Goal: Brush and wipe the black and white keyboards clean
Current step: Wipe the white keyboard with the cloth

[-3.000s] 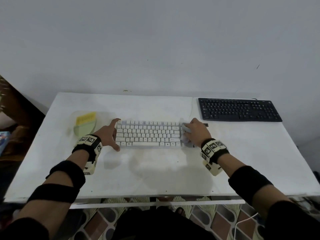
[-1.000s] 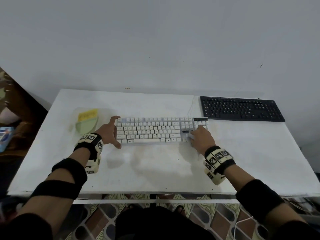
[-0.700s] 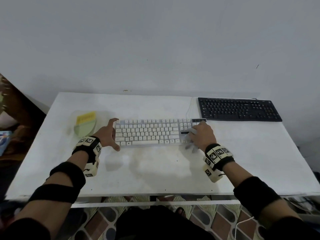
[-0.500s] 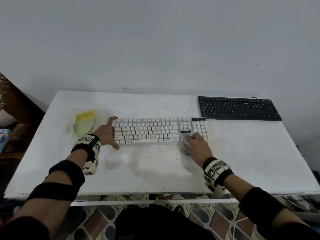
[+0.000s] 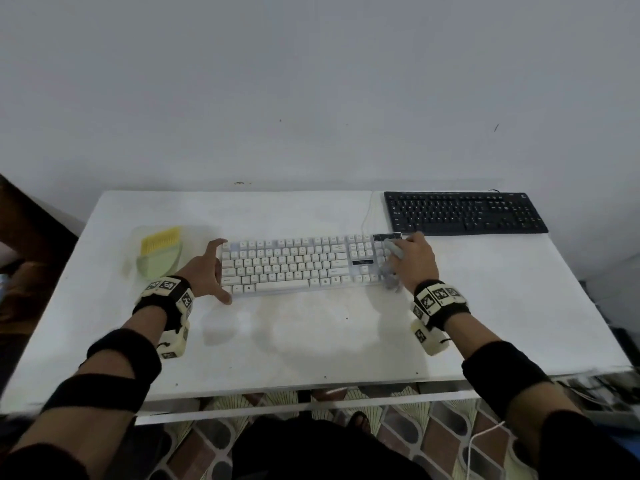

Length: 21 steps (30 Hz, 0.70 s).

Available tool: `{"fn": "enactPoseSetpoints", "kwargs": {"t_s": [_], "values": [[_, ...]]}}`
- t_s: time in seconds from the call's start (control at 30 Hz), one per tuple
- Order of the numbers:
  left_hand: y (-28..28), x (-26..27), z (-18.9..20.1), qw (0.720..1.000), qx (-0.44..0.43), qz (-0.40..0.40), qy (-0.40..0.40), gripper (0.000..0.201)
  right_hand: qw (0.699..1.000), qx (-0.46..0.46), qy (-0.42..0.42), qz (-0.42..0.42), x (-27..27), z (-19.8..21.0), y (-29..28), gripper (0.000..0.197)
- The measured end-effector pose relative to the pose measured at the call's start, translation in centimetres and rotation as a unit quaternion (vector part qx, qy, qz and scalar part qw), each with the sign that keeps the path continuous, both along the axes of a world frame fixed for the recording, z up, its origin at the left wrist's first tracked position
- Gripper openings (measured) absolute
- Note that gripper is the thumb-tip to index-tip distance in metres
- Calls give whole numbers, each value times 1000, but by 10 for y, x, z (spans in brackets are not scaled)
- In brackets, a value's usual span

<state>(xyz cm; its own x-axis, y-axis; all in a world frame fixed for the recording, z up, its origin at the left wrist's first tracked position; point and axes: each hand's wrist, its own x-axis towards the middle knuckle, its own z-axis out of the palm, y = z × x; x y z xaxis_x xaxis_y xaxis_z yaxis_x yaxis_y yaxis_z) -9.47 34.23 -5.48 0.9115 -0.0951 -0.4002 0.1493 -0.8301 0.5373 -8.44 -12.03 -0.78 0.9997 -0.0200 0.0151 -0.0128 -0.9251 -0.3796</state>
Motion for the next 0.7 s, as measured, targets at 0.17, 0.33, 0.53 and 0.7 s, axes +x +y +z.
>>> {"fn": "enactPoseSetpoints", "kwargs": {"t_s": [0.17, 0.33, 0.53, 0.7], "values": [[0, 0, -1, 1000, 1, -2, 0, 148, 990, -89, 66, 91, -9, -11, 7, 26], [2, 1, -3, 1000, 1, -2, -6, 149, 993, -85, 45, 63, -9, -3, 15, 29], [2, 1, -1, 1000, 7, -7, 3, 149, 980, -141, 59, 124, 19, -4, 31, 37], [2, 3, 1, 1000, 15, -12, 4, 149, 960, -191, 126, 162, 14, -7, 23, 9]]}}
